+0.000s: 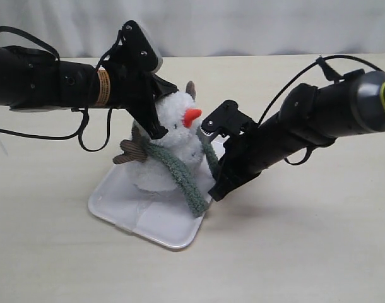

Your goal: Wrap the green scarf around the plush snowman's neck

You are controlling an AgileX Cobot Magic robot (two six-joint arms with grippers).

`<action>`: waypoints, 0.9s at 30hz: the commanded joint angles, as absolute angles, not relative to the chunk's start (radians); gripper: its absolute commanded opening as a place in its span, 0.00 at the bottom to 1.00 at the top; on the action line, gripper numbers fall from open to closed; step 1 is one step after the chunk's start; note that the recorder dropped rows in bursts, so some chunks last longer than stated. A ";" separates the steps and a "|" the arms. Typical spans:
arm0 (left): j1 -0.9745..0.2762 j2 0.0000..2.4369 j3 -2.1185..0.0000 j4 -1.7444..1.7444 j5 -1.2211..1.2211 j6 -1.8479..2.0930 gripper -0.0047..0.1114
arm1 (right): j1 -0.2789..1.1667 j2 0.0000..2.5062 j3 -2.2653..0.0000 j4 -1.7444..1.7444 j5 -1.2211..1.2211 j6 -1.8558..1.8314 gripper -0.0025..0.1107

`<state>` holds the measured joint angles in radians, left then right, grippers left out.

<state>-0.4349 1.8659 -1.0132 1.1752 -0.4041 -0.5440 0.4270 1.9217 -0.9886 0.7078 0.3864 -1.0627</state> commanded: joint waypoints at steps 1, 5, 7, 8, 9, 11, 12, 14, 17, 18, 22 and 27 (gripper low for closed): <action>-0.443 1.887 -0.991 1.218 -0.353 -0.552 0.04 | 0.422 1.938 -0.979 0.721 0.379 -1.088 0.06; -0.443 1.887 -0.991 1.218 -0.351 -0.552 0.04 | 0.422 1.868 -0.979 0.721 0.434 -1.102 0.19; -0.443 1.887 -0.991 1.218 -0.351 -0.552 0.04 | 0.422 1.820 -0.979 0.721 0.490 -1.085 0.38; -0.443 1.887 -0.991 1.218 -0.351 -0.552 0.04 | 0.422 1.806 -0.977 0.717 0.523 -1.084 0.46; -0.443 1.887 -0.991 1.218 -0.351 -0.552 0.04 | 0.422 1.786 -0.977 0.709 0.604 -1.084 0.62; -0.443 1.887 -0.991 1.218 -0.351 -0.552 0.04 | 0.427 1.777 -0.977 0.730 0.715 -1.099 0.73; -0.443 1.887 -0.991 1.218 -0.351 -0.552 0.04 | 0.444 1.782 -0.973 0.768 0.718 -1.128 0.74; -0.443 1.887 -0.991 1.218 -0.351 -0.552 0.04 | 0.500 1.809 -0.958 0.799 0.646 -1.157 0.74; -0.443 1.887 -0.991 1.218 -0.351 -0.552 0.04 | 0.568 1.866 -0.958 0.799 0.461 -1.104 0.74; -0.443 1.887 -0.991 1.218 -0.351 -0.552 0.04 | 0.573 1.874 -0.960 0.799 0.412 -1.069 0.74; -0.443 1.887 -0.991 1.218 -0.351 -0.552 0.04 | 0.581 1.881 -0.962 0.793 0.337 -0.981 0.71; -0.443 1.887 -0.991 1.218 -0.351 -0.552 0.04 | 0.581 1.877 -0.962 0.692 0.327 -0.981 0.37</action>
